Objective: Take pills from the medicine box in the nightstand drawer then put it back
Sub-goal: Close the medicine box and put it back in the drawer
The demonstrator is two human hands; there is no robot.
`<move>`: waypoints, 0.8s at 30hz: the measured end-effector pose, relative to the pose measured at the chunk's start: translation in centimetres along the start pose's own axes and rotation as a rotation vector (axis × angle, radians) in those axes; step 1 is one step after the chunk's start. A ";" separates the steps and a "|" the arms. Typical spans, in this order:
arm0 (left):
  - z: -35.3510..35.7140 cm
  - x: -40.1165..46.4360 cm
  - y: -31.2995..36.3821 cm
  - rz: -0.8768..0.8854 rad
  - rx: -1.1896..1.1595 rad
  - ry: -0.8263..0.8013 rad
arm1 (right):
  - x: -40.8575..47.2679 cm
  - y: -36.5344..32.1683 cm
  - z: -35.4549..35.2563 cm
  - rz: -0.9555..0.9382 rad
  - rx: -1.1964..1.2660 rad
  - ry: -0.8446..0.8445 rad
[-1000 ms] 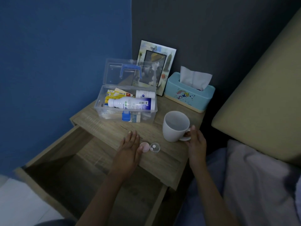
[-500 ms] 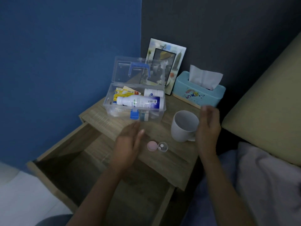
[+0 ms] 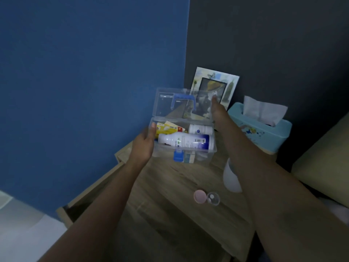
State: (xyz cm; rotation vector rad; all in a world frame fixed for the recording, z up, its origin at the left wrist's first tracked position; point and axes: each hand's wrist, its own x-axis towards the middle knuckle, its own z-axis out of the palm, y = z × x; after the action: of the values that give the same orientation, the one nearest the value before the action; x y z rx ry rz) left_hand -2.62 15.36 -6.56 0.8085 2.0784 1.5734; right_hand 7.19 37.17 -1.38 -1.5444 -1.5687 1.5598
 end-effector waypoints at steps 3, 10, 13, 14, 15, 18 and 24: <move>-0.3 0.5 0.0 -0.036 -0.056 -0.007 | 0.3 0.5 0.1 0.010 0.192 0.004; -0.5 1.2 0.0 -0.252 -0.292 0.004 | -3.1 2.3 -0.2 -0.172 0.399 0.071; -1.0 1.4 -0.3 -0.275 -0.501 -0.019 | -6.2 3.9 -0.1 -0.252 0.555 0.165; -1.2 1.5 -0.5 -0.285 -0.533 -0.002 | -7.0 4.7 0.1 -0.272 0.554 0.187; -1.3 1.5 -0.6 -0.293 -0.557 0.010 | -7.7 5.6 0.3 -0.285 0.520 0.186; -1.5 1.1 -0.6 -0.268 -0.557 0.038 | -8.8 8.2 1.2 -0.252 0.398 0.183; -0.5 0.0 -1.0 -0.135 -0.215 0.068 | -9.1 10.8 2.1 -0.312 0.252 0.300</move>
State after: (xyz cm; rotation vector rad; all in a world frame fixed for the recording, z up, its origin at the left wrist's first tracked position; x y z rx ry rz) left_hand -3.09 14.80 -7.44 0.5345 1.9225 1.7332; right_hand 12.04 25.45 -8.07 -1.2579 -1.3144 1.2350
